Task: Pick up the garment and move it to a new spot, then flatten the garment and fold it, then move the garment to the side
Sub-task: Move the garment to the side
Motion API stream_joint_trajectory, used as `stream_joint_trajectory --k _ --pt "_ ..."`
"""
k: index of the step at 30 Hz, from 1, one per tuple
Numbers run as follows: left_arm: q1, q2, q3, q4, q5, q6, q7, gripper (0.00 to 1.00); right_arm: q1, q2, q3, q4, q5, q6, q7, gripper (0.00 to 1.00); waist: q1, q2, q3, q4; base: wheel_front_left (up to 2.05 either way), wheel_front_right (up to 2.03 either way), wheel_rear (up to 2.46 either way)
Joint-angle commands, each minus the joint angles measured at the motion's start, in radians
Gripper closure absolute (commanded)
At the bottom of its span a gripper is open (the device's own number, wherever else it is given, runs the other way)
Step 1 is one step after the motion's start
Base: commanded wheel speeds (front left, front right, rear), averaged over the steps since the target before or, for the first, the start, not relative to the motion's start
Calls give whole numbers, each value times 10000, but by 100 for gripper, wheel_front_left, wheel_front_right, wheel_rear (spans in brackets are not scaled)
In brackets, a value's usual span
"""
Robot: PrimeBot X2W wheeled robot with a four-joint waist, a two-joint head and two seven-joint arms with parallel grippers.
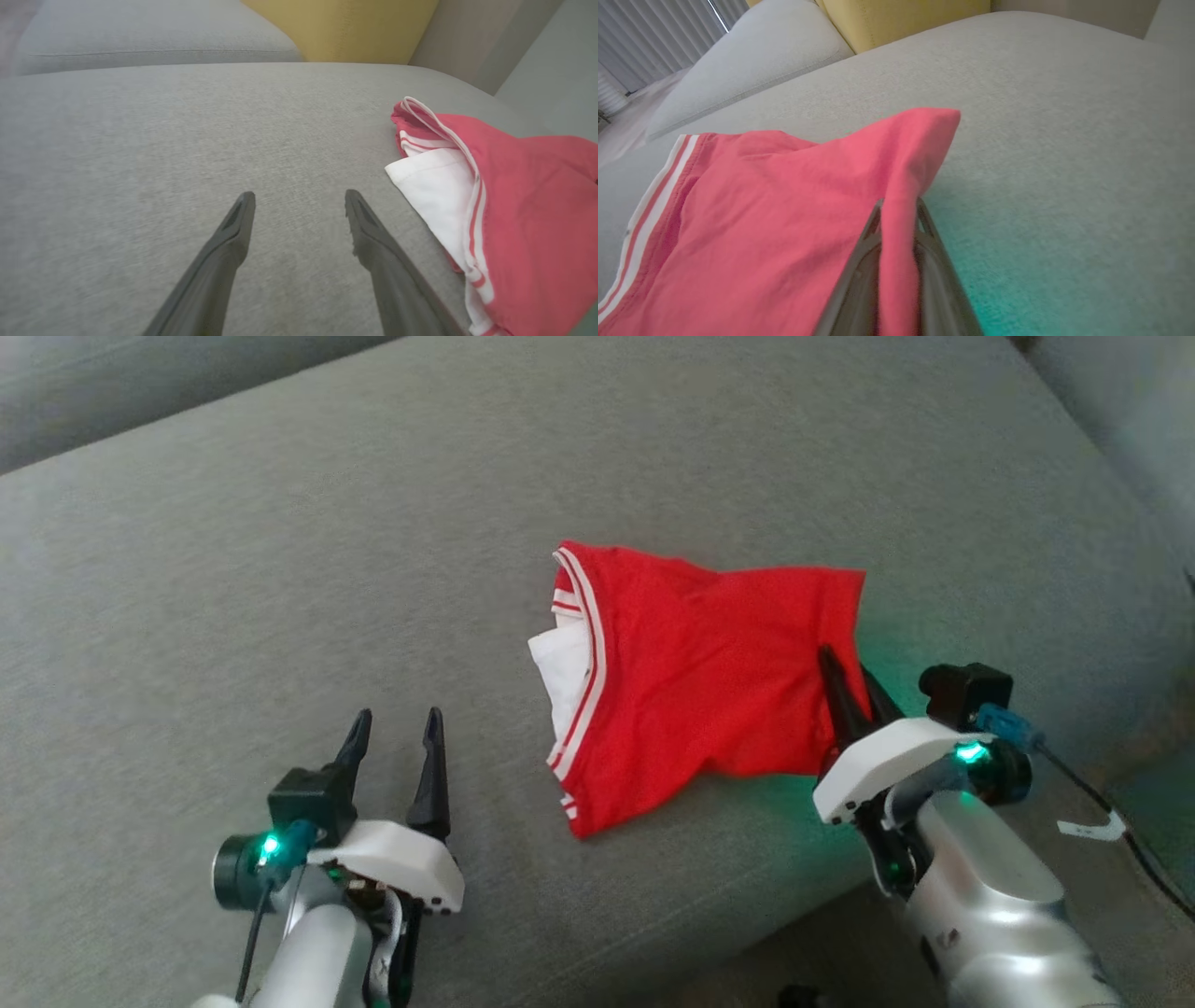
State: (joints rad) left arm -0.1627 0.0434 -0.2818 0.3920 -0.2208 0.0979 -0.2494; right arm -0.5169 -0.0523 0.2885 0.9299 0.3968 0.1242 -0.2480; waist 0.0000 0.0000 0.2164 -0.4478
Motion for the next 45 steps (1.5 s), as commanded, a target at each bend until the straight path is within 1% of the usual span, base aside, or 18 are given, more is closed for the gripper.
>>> stream_joint_trajectory --k 1,5,10,13,15,21,22,25,29,30,31,36,38,41,45 --pt "-409 68 225 -251 111 40 -124 0 -182 -4 63 -377 -295 65 -133 100 0 0 283 -248 0 0 0" --pt "-590 68 93 -189 201 -33 -124 0 -627 -187 -419 -533 -1071 65 -135 100 0 0 503 -110 0 0 0" --pt "-750 68 -37 -147 340 -114 -124 0 -1808 -853 -1165 -262 -1888 65 -58 100 0 0 821 459 0 0 0" --pt "-833 68 -1 -150 484 -155 -124 0 -2596 -1476 -1707 78 -2463 65 144 100 0 0 1064 884 0 0 0" --pt "-899 68 43 -153 553 -198 -124 0 -3039 -1952 -2250 394 -2797 65 281 100 0 0 1218 1180 0 0 0" --pt "-995 68 183 -214 711 -285 -124 0 -3912 -3344 -4198 1238 -3965 65 465 100 0 0 1539 1844 0 0 0" --pt "-995 68 183 -214 711 -285 -124 0 -3912 -3344 -4198 1238 -3965 65 465 100 0 0 1539 1844 0 0 0" --pt "-1007 68 238 -264 727 -306 -124 0 -4169 -3766 -5049 1381 -4571 65 451 100 0 0 1616 2000 0 0 0" --pt "-978 68 291 -311 724 -318 -124 0 -4347 -3914 -5791 1346 -5374 65 476 100 0 0 1615 2068 0 0 0" --pt "-968 68 306 -319 722 -314 -124 0 -4366 -3879 -5926 1326 -5544 65 479 75 0 0 1605 2068 0 0 0" --pt "-960 68 320 -324 717 -309 -124 0 -4384 -3840 -6100 1276 -5701 65 462 0 0 0 1595 2062 0 0 0" --pt "-998 68 286 -345 638 -265 -124 0 -4327 -3659 -6761 867 -6501 65 241 0 0 0 1508 2094 0 0 0" --pt "-997 68 270 -349 594 -244 -124 0 -4281 -3457 -6958 641 -6675 65 107 0 0 0 1418 2152 0 0 0" --pt "-933 68 326 -366 492 -165 -124 0 -4222 -2880 -6857 331 -6634 65 -48 0 0 0 1203 2293 0 0 0" --pt "-778 68 433 -396 302 -39 -124 0 -3876 -1864 -6219 -378 -6387 65 -125 0 0 0 839 2584 0 0 0"
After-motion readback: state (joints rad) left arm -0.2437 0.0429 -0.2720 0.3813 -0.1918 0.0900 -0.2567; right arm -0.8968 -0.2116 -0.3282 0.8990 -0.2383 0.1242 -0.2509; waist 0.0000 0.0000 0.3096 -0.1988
